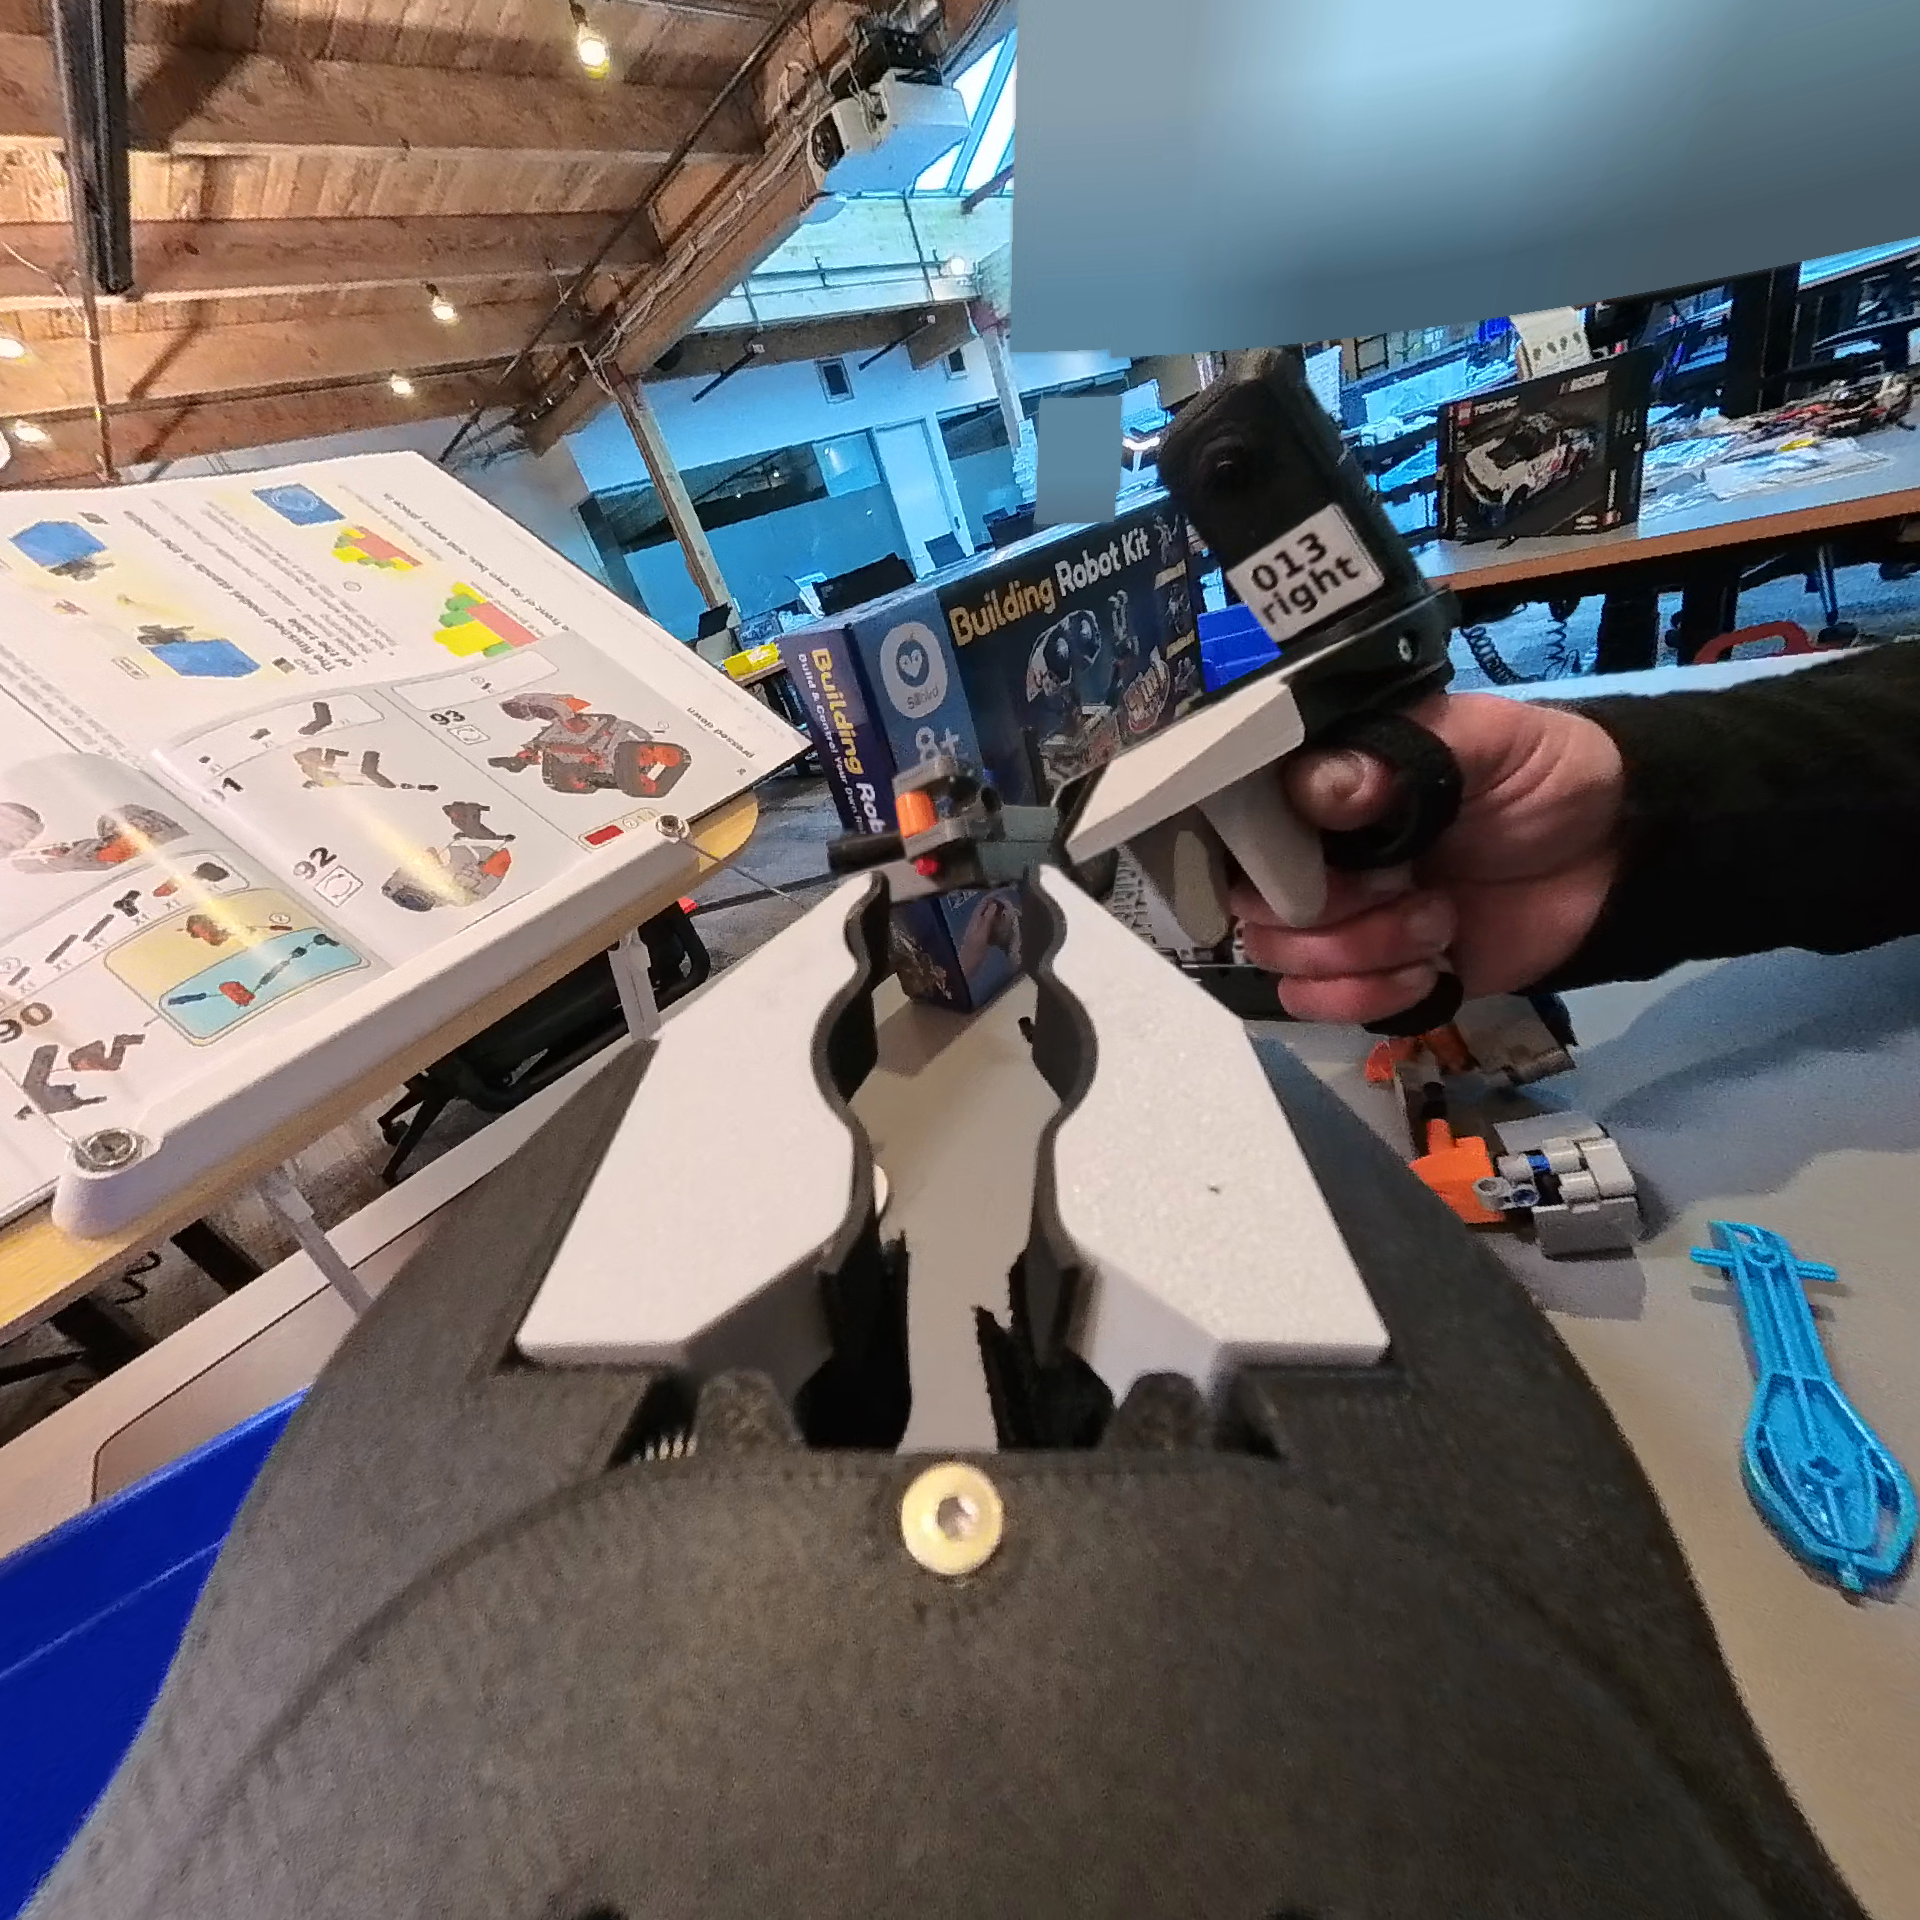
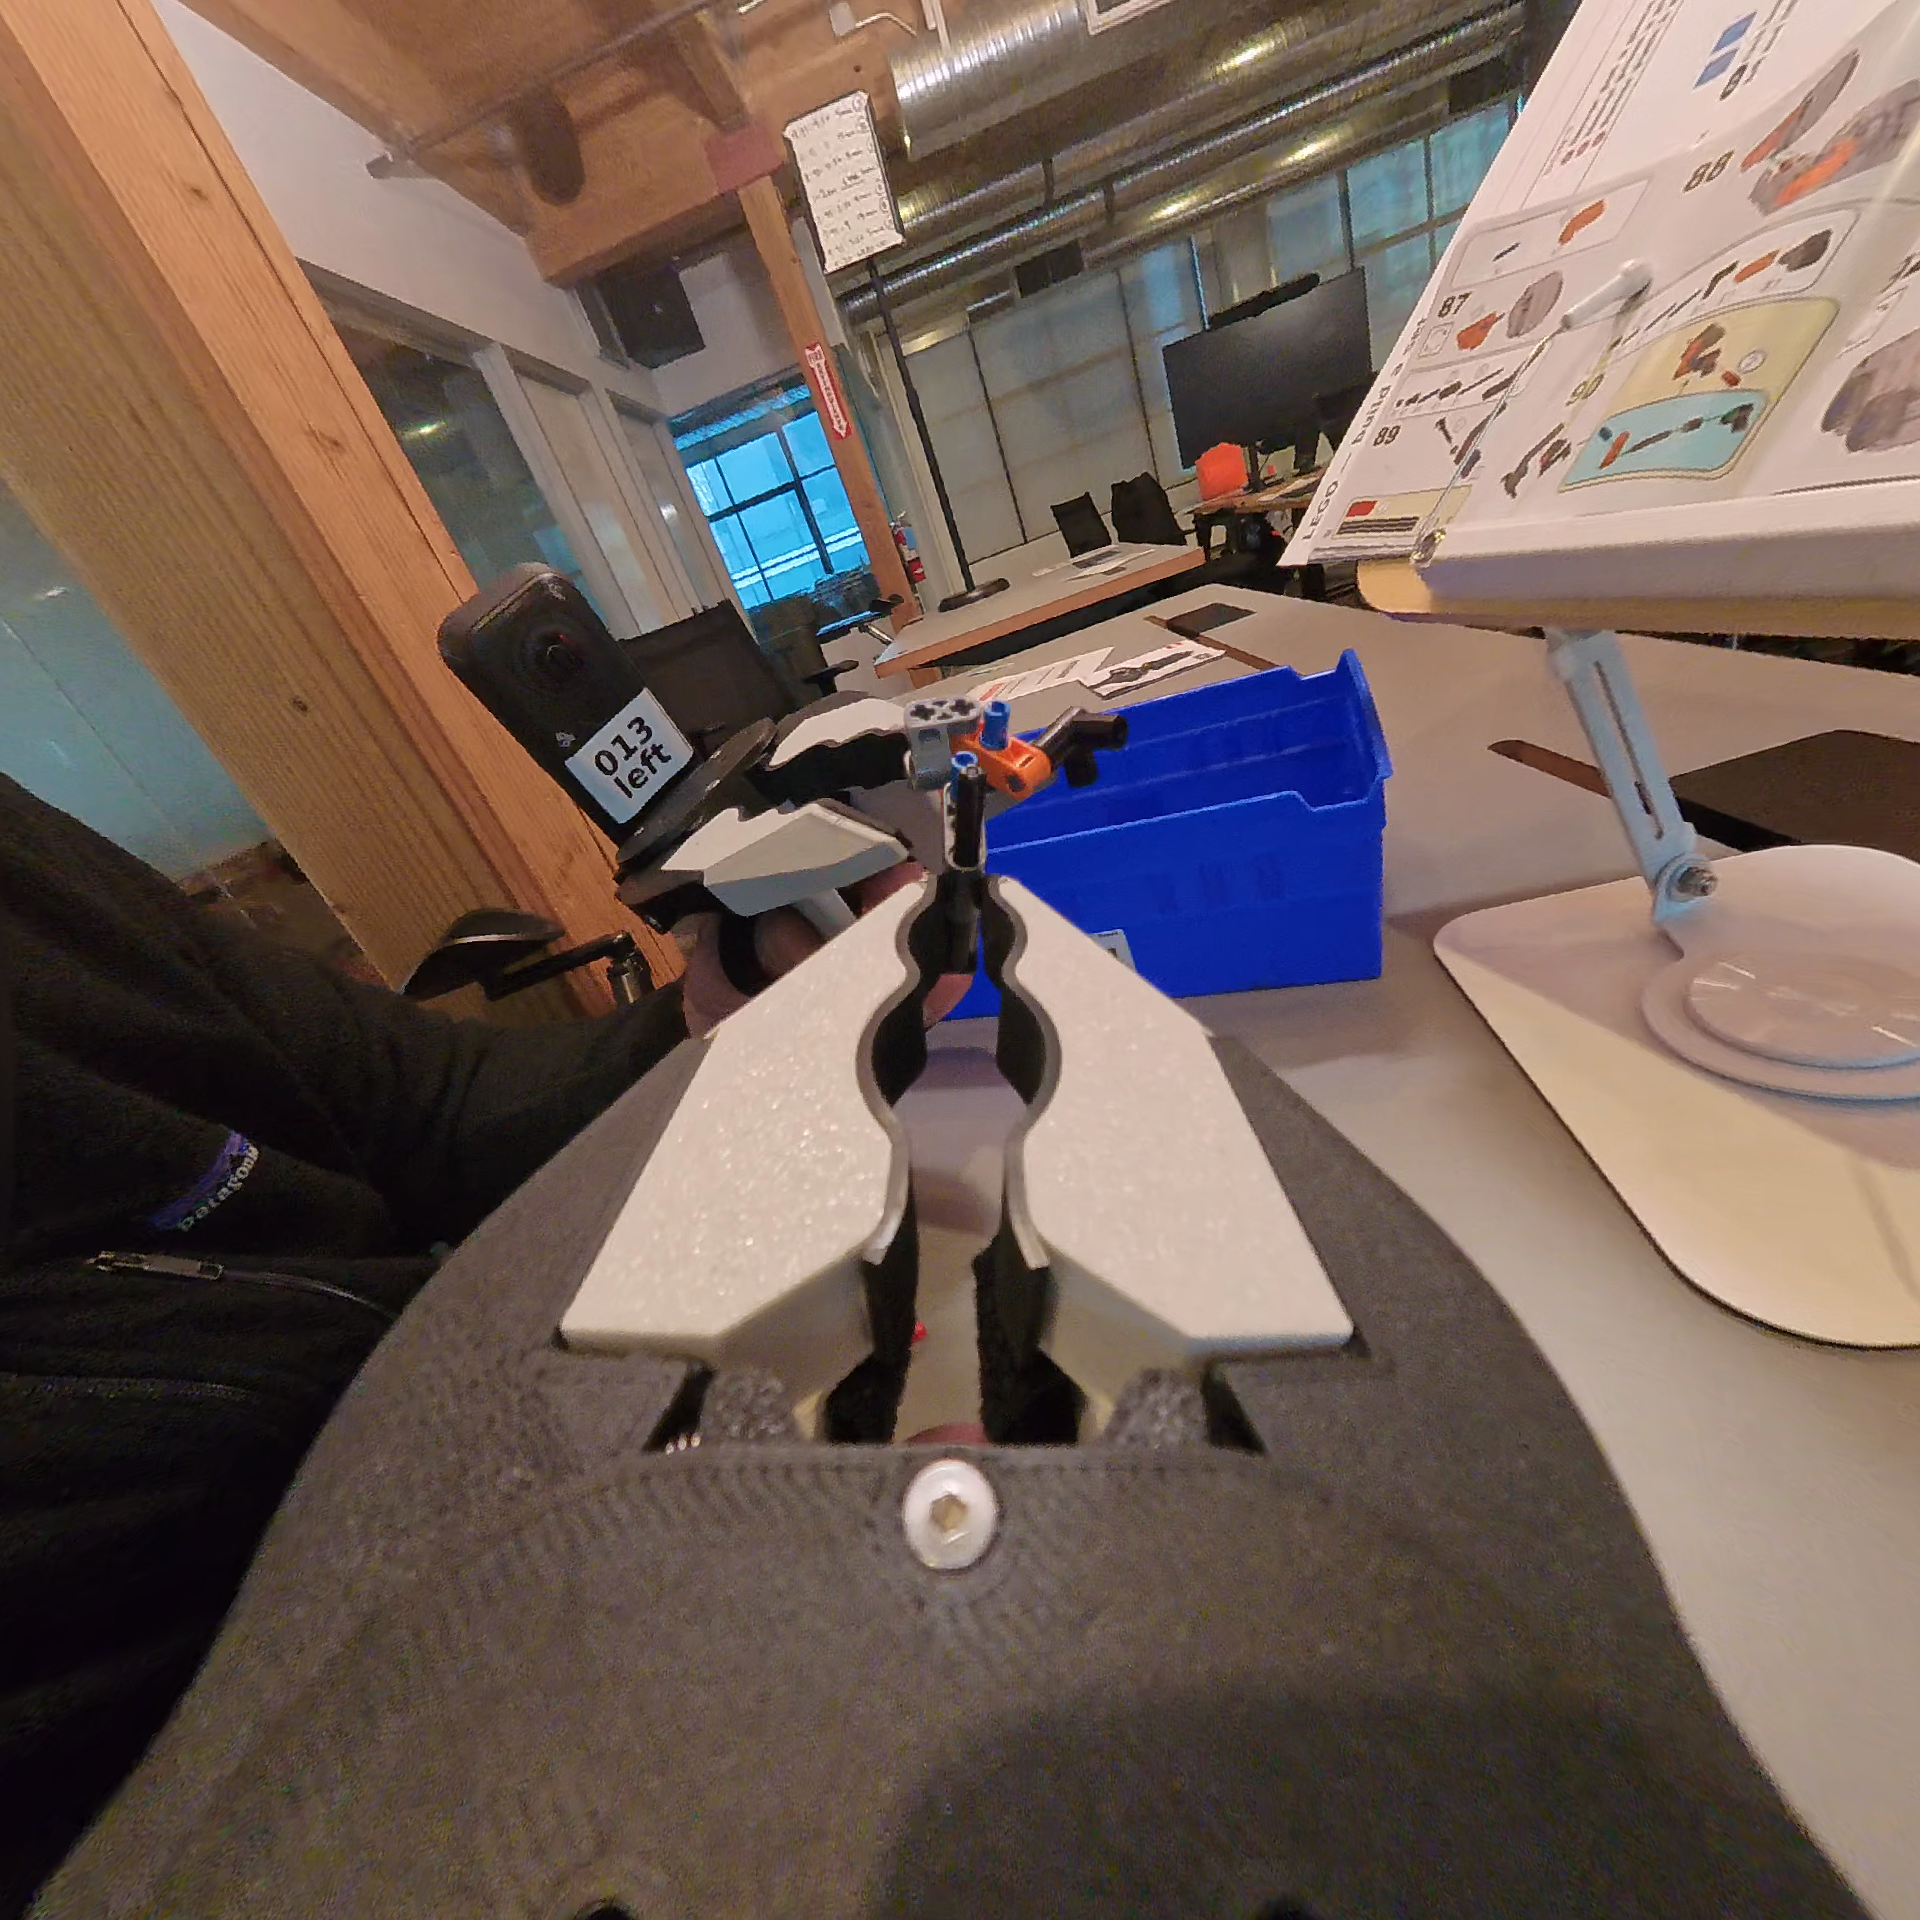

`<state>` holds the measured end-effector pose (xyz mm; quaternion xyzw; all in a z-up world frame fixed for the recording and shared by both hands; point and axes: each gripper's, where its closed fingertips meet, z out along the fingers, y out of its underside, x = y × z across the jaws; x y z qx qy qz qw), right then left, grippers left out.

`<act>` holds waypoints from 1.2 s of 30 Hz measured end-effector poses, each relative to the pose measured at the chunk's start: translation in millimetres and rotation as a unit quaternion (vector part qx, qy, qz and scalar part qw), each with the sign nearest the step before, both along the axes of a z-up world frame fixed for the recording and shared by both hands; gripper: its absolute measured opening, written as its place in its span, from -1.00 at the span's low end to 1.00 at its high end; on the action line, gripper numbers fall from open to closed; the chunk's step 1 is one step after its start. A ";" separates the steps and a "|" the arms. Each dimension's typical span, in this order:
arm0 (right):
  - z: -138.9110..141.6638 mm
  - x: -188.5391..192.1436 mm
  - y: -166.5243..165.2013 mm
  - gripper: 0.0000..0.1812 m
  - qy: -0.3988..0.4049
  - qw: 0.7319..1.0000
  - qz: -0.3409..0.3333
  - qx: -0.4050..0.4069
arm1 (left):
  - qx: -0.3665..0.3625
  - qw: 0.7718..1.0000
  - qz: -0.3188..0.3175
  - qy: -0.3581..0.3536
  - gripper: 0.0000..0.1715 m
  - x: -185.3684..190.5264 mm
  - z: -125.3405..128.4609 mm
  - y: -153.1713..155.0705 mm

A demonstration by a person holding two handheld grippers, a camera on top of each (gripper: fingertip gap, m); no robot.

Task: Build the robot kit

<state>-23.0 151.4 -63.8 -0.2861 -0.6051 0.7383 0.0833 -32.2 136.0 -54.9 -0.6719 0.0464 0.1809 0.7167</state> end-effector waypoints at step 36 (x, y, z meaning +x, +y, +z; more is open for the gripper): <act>-33.7 -10.8 -3.6 -0.86 -0.009 0.981 -0.063 0.183 | -0.112 0.991 -0.019 -0.075 -0.79 -21.6 -33.9 0.0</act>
